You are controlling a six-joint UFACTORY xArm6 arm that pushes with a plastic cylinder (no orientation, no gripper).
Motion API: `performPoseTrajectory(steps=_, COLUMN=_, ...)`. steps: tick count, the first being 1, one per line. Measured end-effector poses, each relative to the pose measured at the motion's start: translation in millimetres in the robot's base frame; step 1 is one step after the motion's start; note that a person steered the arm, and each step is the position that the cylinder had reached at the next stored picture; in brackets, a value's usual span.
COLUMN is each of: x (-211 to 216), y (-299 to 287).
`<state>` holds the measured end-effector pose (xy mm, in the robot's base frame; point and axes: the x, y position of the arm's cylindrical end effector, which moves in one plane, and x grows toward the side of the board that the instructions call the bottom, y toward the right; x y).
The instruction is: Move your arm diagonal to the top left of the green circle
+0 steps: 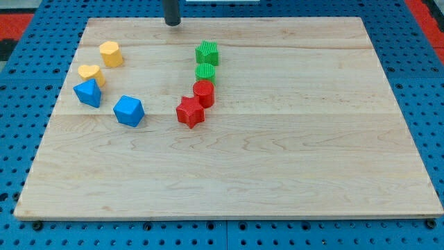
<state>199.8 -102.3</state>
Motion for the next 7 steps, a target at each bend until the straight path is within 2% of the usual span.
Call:
performPoseTrajectory(steps=4, x=2, y=3)
performPoseTrajectory(steps=7, x=77, y=19)
